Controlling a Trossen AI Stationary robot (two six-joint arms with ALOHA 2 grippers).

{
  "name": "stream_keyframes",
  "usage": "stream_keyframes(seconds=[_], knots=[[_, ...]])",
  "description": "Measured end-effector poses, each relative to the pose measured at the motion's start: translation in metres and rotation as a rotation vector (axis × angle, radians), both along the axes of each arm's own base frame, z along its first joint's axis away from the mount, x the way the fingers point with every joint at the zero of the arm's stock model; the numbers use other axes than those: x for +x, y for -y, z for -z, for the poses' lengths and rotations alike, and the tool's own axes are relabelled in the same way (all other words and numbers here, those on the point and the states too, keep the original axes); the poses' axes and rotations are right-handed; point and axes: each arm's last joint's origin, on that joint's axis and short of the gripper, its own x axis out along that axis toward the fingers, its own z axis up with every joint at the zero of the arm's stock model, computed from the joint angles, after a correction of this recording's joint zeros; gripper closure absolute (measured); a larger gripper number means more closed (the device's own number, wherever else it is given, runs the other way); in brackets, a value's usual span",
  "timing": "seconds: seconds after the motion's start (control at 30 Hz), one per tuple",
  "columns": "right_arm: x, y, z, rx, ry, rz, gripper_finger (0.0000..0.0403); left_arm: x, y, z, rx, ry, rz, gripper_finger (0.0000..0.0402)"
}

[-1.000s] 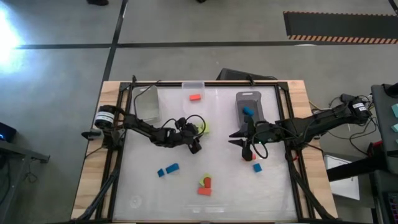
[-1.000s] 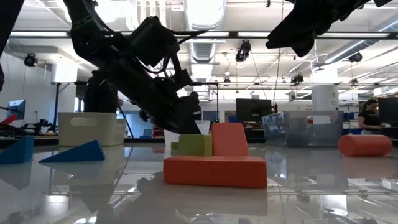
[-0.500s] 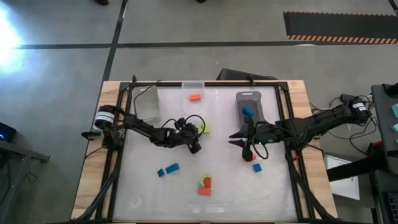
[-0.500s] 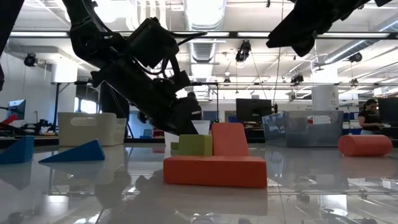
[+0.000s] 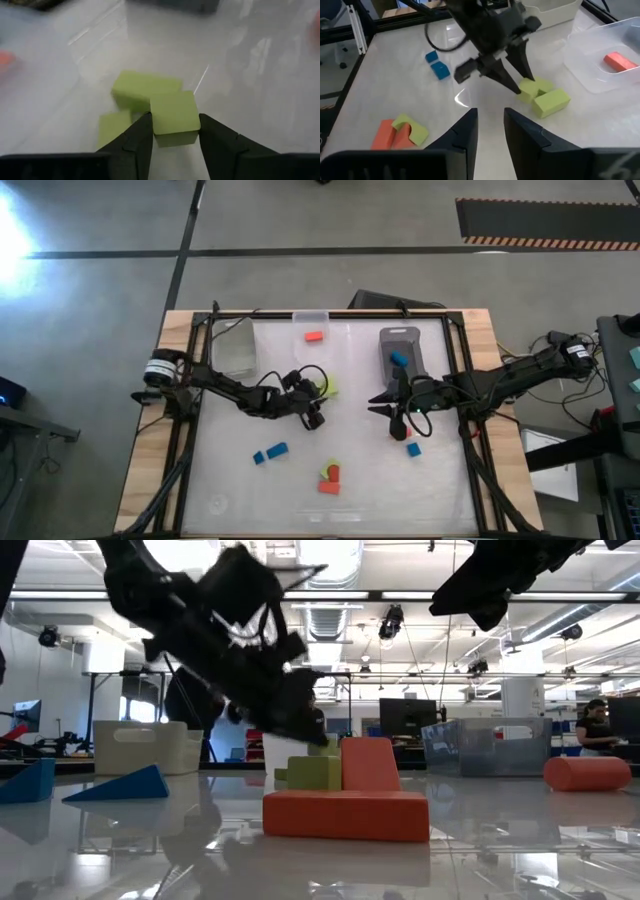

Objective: Sort & place blocks by color
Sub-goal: Put the green block into the white bin

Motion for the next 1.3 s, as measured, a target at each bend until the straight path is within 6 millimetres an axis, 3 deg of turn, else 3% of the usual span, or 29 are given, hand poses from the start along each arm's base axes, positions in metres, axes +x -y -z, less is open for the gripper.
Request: stream_keyframes(seconds=[0.27,0.47,0.63,0.97,1.3], knots=[[-0.001,-0.002,0.000,0.010,-0.001,-0.005,0.0317,-0.019,0.002,-0.050,0.013,0.032,0.022,0.0276],[-0.001,-0.004,0.000,0.011,0.003,-0.011,0.0320,-0.057,-0.010,-0.093,0.058,-0.016,-0.004,0.0275],[-0.001,-0.004,0.000,0.014,-0.001,-0.009,0.0315,-0.095,-0.030,-0.117,0.078,-0.086,-0.098,0.0275],[-0.001,-0.004,0.000,0.014,-0.004,-0.009,0.0323,-0.160,-0.075,-0.125,0.068,-0.324,-0.383,0.0286],[-0.001,-0.004,0.000,0.008,-0.004,-0.012,0.0316,-0.183,-0.120,-0.105,-0.035,-0.510,-0.642,0.0288]])
